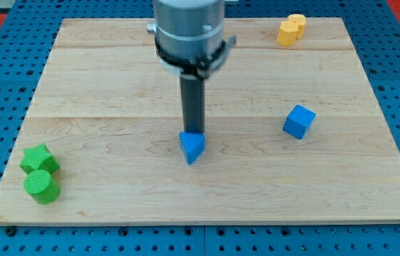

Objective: Push the cube close to the triangle

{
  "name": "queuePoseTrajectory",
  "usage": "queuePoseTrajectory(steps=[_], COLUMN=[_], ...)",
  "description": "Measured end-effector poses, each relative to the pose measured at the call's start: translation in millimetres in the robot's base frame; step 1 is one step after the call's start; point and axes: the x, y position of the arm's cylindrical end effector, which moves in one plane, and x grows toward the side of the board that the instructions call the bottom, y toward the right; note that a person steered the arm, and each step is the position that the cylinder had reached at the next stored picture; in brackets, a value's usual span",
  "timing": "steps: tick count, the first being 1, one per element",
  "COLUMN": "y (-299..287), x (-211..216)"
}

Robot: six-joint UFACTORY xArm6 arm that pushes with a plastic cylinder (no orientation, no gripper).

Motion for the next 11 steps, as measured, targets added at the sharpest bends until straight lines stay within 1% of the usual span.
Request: queuePoseTrajectory(steps=[2, 3, 4, 5, 6, 7, 8, 9, 10, 11], y=[18, 68, 179, 210, 191, 129, 75, 60, 50, 35], x=[60, 48, 36, -16, -46, -46, -33, -2, -47, -67])
